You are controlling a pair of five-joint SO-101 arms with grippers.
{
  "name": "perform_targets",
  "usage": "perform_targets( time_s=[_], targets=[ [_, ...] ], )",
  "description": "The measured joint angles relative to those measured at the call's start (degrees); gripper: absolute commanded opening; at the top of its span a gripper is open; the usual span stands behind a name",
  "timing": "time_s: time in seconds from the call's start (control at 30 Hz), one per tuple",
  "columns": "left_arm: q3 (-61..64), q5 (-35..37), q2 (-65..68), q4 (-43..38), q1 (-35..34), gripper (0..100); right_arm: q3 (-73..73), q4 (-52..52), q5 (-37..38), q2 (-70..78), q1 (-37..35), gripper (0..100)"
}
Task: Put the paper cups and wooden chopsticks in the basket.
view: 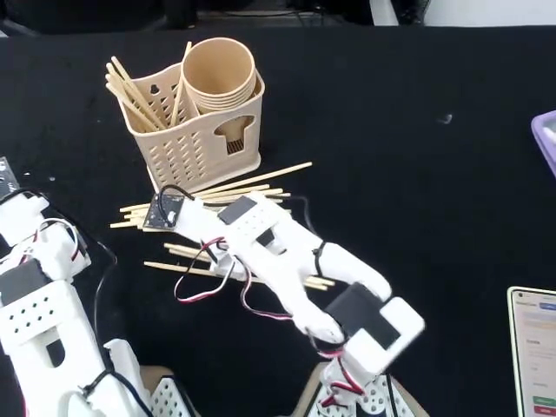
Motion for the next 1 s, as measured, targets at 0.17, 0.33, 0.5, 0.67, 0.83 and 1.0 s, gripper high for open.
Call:
perform_targets(
  time_s=[0.17, 0.33, 0.5, 0.67, 0.83, 1.0],
  targets=[
    [0.0, 0.0, 0.0, 0.0, 0.0, 10, 0.0, 3.0, 0.0, -6.5, 0.0, 1.1],
    [0.0, 0.0, 0.0, 0.0, 0.0, 10, 0.1, 5.8, 0.0, -12.8, 0.0, 1.1],
    [0.0, 0.0, 0.0, 0.0, 0.0, 10, 0.1, 9.7, 0.0, -22.7, 0.0, 1.1],
    [0.0, 0.0, 0.0, 0.0, 0.0, 10, -1.1, 10.0, -0.4, -34.7, -0.1, 1.1],
    [0.0, 0.0, 0.0, 0.0, 0.0, 10, -8.2, 6.4, -5.5, -39.7, -0.1, 1.1],
    [0.0, 0.0, 0.0, 0.0, 0.0, 10, -15.6, -3.1, -10.0, -36.8, -0.1, 1.1]
  ],
)
